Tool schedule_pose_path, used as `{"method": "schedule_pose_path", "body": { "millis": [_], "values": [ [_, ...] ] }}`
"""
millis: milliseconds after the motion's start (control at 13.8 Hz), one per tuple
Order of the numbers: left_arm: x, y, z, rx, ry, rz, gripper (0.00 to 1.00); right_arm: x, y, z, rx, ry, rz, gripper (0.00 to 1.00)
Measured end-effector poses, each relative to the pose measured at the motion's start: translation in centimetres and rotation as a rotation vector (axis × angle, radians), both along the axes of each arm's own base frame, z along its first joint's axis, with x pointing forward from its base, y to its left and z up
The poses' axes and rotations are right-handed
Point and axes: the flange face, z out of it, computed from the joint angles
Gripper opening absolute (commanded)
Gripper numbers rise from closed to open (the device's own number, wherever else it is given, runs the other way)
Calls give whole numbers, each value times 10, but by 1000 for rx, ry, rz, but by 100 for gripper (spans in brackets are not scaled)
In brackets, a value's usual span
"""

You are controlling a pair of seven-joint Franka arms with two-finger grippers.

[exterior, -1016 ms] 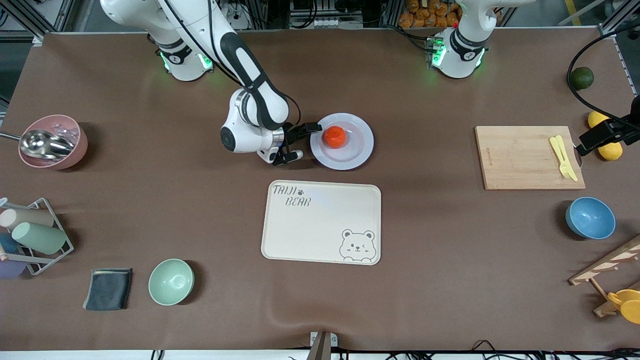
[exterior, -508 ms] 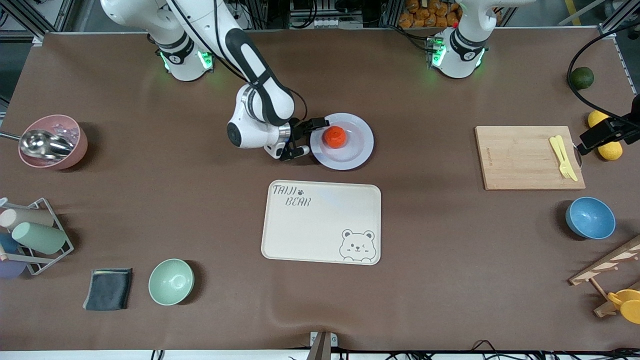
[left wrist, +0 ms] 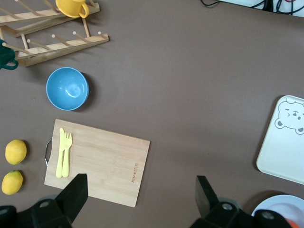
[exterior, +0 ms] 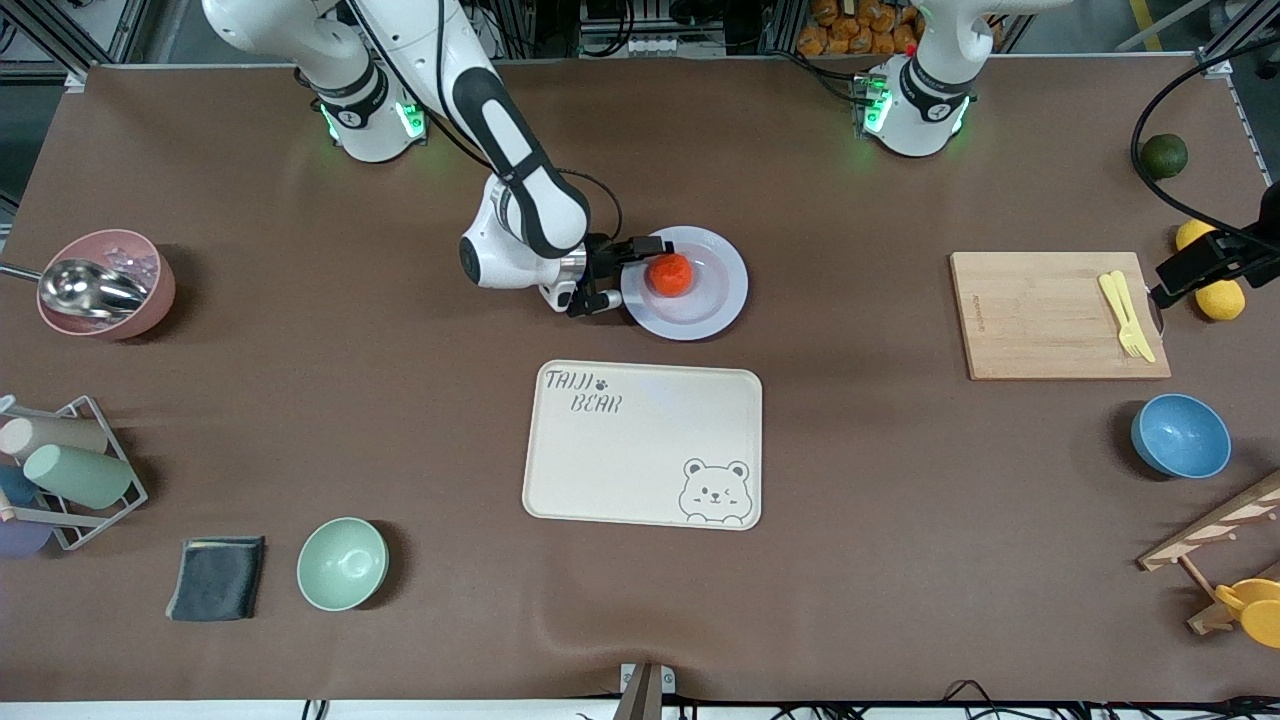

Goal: Place orange and plate with both arms
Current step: 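Grip the plate rim with the right gripper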

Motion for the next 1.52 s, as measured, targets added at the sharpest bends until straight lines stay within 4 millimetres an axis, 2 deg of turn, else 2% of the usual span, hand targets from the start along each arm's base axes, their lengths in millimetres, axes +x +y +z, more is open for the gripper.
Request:
{"method": "schedule_pose_path", "body": {
  "millis": [218,508,798,1016,1233,1524],
  "values": [
    [0,-8,0,-5,-2,-8,100,3,-2,-1,7,8,-29,100],
    [1,-33,-2,-11,1,-5,100,15,-14,-1,14,-6,-51,100],
    [2,-27,-5,-11,7,5,100,27,-28,-3,20,5,-81,100],
    [0,-32,-11,-10,32,-2,100,31,-36,-4,25,15,-98,100],
    [-4,-37,-20,-7,89,-11,100,33,-41,-5,28,24,-110,100],
    [-9,-38,-20,-5,118,-27,100,34,-43,-6,30,28,-116,100]
  ]
}}
